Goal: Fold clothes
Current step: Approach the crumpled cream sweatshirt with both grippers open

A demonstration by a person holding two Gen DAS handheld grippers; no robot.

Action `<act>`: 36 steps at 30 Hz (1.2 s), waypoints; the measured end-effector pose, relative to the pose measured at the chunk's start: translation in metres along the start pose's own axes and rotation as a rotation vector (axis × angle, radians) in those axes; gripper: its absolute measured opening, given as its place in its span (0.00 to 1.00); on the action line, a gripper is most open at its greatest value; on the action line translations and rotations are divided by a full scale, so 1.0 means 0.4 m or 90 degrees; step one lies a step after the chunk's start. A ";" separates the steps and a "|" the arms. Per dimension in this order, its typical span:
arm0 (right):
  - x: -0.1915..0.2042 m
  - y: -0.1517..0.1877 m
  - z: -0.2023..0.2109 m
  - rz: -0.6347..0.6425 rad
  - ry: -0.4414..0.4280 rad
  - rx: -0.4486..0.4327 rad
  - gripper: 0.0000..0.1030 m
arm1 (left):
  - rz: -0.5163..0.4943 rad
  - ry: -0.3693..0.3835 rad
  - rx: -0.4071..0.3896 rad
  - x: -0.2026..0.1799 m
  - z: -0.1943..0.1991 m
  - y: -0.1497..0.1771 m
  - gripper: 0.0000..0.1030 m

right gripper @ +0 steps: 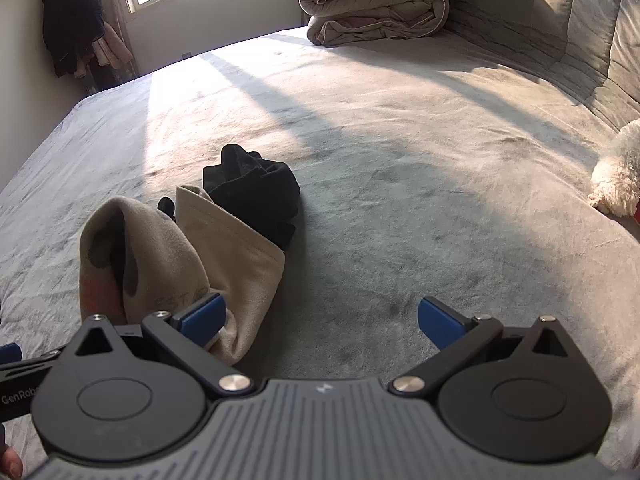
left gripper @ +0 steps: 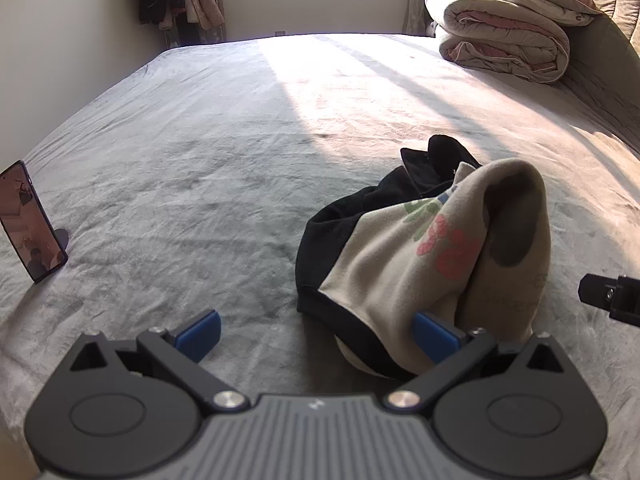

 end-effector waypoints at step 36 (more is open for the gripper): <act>0.094 0.018 -0.026 0.033 -0.034 0.014 1.00 | 0.006 -0.013 0.002 0.059 0.003 0.008 1.00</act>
Point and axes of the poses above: each gripper's, at about its wrist camera, not at the fingertips, and z roughly against the way its jaws point, x to its left, y to its underside, the point moved 5 cm from there along -z, roughly the way its jaws point, and after that the axes turned 12 degrees about -x, right-handed, at the moved point
